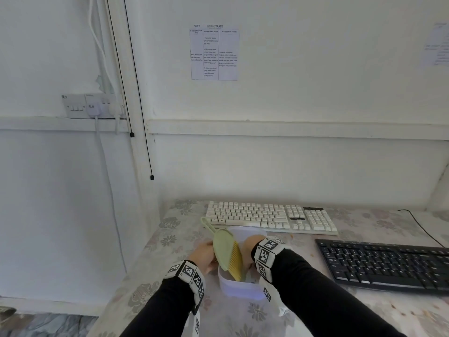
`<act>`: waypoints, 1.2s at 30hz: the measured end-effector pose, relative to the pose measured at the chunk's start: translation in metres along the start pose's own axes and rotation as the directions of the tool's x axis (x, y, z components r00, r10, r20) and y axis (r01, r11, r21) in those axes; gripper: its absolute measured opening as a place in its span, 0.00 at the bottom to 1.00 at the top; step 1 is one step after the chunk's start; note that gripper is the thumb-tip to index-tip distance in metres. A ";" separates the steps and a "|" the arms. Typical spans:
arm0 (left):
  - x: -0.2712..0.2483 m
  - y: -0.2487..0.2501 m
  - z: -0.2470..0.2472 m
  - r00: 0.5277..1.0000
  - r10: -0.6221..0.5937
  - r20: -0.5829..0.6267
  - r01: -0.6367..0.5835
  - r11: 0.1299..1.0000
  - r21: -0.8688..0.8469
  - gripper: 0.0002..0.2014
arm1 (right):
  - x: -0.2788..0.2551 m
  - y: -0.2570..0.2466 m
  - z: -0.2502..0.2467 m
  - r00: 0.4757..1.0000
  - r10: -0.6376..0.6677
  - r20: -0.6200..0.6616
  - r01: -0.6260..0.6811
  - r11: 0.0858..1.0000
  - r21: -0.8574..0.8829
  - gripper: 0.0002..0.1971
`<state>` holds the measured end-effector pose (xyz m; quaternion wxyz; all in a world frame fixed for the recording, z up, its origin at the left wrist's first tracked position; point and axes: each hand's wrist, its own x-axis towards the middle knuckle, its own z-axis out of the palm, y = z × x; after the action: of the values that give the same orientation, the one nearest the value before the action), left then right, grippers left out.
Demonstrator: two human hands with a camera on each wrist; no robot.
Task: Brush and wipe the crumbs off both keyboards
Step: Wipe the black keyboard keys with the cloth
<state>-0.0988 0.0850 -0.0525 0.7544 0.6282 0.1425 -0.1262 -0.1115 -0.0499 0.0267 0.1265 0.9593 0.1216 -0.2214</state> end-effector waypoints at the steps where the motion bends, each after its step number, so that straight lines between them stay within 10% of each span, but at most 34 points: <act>1: -0.005 0.002 0.001 1.000 -0.001 -0.011 0.001 1.000 0.009 0.07 | 0.020 0.004 0.010 1.000 -0.001 0.013 0.001 1.000 0.003 0.29; 12: -0.018 0.006 0.000 1.000 -0.025 0.009 0.024 0.995 0.095 0.11 | -0.026 0.018 -0.018 0.976 0.115 -0.185 -0.063 0.962 0.265 0.10; 27: -0.030 0.001 0.026 0.970 0.125 -0.208 -0.078 0.972 0.221 0.17 | -0.052 0.087 -0.002 0.940 0.183 -0.287 0.042 0.774 0.632 0.17; 36: -0.057 0.006 0.059 0.742 0.285 -0.607 0.005 0.903 0.430 0.17 | -0.074 0.188 0.037 0.924 0.305 -0.232 -0.057 0.709 0.703 0.22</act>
<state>-0.1464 0.0283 -0.0159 0.5168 0.7827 0.3198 0.1342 -0.1357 -0.2502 0.0639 -0.2367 0.9678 -0.0453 -0.0724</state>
